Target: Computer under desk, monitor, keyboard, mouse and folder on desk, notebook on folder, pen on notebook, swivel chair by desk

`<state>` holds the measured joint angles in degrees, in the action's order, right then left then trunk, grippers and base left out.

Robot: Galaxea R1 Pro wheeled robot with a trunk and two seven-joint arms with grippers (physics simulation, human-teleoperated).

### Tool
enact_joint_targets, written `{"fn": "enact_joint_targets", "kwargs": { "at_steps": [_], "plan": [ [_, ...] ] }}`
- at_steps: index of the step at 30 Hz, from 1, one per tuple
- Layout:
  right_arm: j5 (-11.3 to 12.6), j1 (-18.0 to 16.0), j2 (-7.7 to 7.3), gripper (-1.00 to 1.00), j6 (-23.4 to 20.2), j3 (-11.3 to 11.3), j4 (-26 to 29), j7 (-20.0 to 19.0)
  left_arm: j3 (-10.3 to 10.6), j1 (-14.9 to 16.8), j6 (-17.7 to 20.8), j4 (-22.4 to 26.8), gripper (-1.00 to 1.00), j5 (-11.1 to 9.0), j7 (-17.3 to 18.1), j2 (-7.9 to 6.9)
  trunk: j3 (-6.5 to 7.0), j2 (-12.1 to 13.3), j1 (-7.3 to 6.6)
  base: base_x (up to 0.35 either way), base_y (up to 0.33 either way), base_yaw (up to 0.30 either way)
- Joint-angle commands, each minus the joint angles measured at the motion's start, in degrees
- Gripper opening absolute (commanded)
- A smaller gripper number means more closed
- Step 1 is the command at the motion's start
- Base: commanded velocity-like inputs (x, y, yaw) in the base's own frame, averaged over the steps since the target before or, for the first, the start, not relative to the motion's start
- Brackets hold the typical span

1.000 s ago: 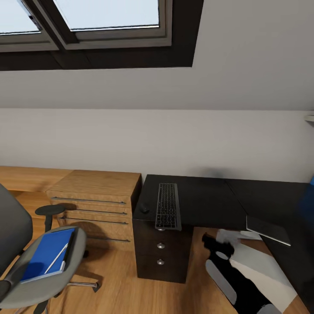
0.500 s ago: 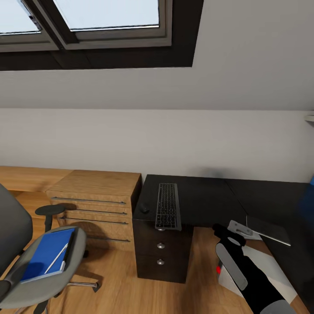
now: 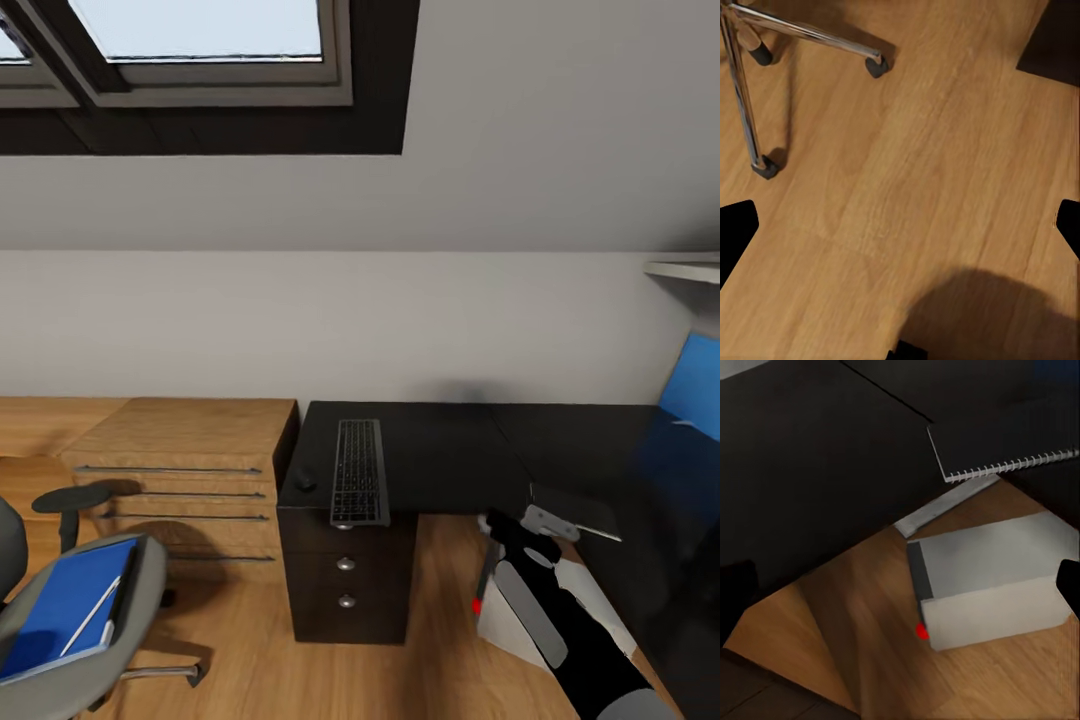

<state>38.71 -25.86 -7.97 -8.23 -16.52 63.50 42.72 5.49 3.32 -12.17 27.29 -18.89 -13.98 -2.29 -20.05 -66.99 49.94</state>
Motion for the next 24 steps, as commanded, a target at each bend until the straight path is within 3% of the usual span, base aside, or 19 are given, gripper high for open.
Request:
{"fn": "enact_joint_targets", "kwargs": {
  "at_steps": [1,13,16,17,24],
  "plan": [
    [0.15,-0.07,-0.05,1.0,-0.31,-0.21,-0.08,0.23,0.51,0.02,-0.21,0.03,1.0,-0.43,-0.44,-0.07,-0.07,-0.05,0.0,0.0,0.0,-0.26],
    [-0.03,-0.07,0.05,1.0,2.0,-0.53,-3.4,-4.41,0.65,0.02,-0.38,0.04,1.0,-0.45,-0.44,-0.1,-0.09,-0.05,0.0,0.0,0.0,-0.213],
    [-0.09,-0.07,0.16,1.0,2.71,-2.69,-3.31,-4.59,0.66,0.02,-0.39,0.0,1.0,-0.45,-0.44,-0.13,-0.09,-0.05,0.0,0.0,0.0,-0.034],
    [-0.12,-0.07,0.22,1.0,4.92,-4.83,-3.32,-4.65,0.66,0.02,-0.45,0.03,1.0,-0.45,-0.44,-0.16,-0.09,-0.05,0.0,0.0,0.0,-0.006],
    [-0.04,-0.07,0.17,1.0,5.87,-5.34,-3.47,-4.66,0.66,0.02,-1.7,0.04,1.0,-0.45,-0.44,-0.17,-0.09,-0.05,0.0,0.143,0.0,-0.001]
  ]
}}
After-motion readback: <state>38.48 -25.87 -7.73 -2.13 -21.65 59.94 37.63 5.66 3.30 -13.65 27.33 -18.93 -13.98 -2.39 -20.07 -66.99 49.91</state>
